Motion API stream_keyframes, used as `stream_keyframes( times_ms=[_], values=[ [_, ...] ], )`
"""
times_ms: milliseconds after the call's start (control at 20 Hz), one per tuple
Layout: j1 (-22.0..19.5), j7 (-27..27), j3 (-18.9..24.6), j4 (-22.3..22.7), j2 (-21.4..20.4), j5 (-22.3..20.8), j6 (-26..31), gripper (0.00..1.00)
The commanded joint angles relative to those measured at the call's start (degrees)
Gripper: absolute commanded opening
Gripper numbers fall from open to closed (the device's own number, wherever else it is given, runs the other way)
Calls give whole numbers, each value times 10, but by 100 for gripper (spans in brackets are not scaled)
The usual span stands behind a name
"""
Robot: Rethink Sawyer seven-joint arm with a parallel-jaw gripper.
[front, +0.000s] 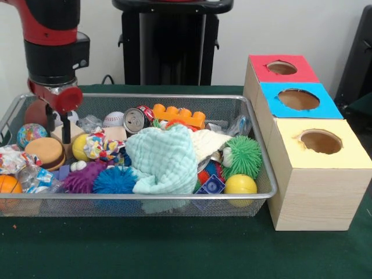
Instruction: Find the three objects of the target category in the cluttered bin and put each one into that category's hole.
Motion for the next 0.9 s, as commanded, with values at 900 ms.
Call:
stream_keyframes(
  times_ms=[900],
  values=[
    [-144,-150,198,-101,112,-194,96,100]
  ],
)
